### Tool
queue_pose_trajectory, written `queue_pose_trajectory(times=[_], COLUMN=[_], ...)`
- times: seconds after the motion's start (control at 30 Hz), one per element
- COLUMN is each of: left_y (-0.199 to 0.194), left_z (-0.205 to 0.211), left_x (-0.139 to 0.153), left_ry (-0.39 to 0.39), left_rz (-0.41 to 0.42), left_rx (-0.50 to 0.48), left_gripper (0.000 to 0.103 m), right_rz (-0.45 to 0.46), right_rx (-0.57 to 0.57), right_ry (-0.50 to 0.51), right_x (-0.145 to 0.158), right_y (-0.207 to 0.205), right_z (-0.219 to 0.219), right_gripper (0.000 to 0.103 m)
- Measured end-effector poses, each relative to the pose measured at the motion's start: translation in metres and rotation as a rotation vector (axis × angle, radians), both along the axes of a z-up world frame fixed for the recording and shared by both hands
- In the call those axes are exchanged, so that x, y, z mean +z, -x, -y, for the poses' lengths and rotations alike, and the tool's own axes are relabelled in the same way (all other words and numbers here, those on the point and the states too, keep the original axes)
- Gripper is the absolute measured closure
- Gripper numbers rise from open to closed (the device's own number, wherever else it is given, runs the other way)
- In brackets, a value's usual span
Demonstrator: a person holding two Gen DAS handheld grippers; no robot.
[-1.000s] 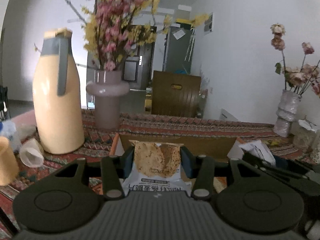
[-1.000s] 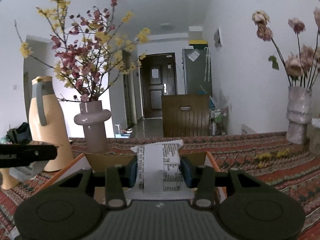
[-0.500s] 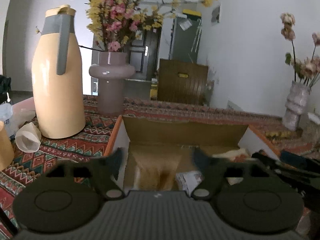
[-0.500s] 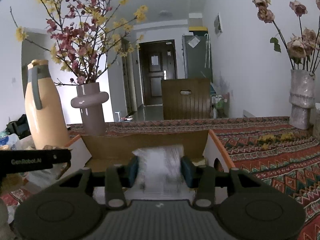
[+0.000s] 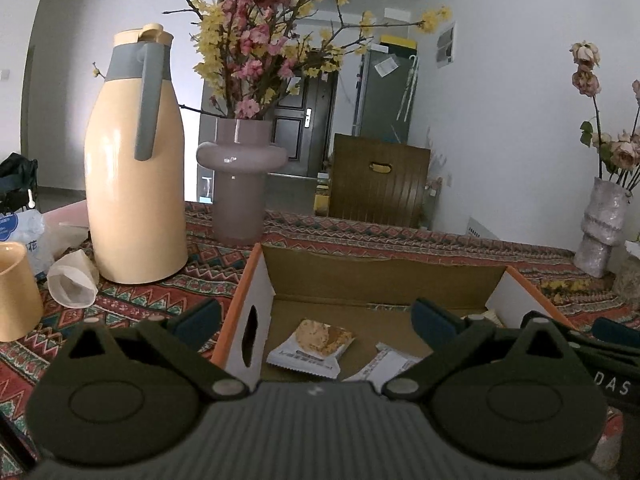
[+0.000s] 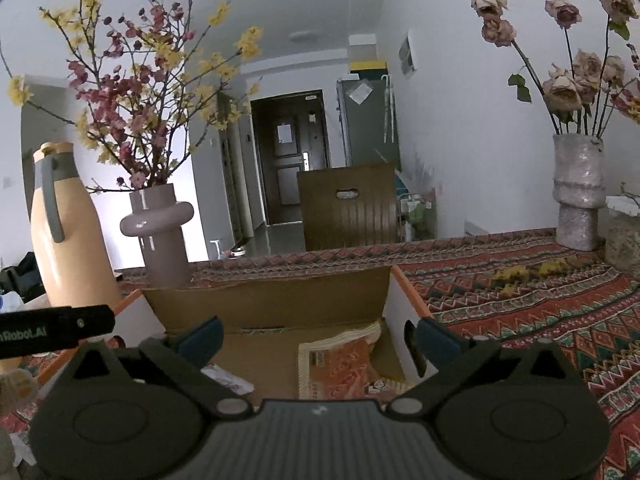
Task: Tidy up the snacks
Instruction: 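Open both grippers to drop the packets into the box, then move both tools back to the pile and grasp the green-and-white packet with the right gripper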
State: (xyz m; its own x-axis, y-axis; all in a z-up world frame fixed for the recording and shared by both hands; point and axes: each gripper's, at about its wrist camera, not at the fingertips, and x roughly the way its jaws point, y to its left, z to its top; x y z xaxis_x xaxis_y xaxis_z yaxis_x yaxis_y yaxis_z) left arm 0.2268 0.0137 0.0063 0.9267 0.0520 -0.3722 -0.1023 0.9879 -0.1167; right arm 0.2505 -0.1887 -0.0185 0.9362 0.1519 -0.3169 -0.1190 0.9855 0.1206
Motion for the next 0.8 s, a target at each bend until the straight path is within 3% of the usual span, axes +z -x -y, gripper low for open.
queue_pose_trajectory(times=[0.37, 0.53, 0.8], left_y=[0.028, 0.049, 0.088], left_z=[-0.002, -0.010, -0.031], left_x=[0.023, 0.028, 0.014], left_ry=[0.024, 0.034, 0.012], left_rz=[0.043, 0.037, 0.014], left_rx=[-0.009, -0.050, -0.064], left_gripper=[0.000, 0.000, 0.000], right_rz=[0.014, 0.030, -0.031], right_rx=[-0.014, -0.002, 0.009], right_ry=[0.007, 0.042, 0.067], right_x=[0.009, 0.018, 0.013], right_y=[0.007, 0.035, 0.084], right_z=[0.003, 0.004, 0.007], right_gripper=[0.000, 0.000, 0.000])
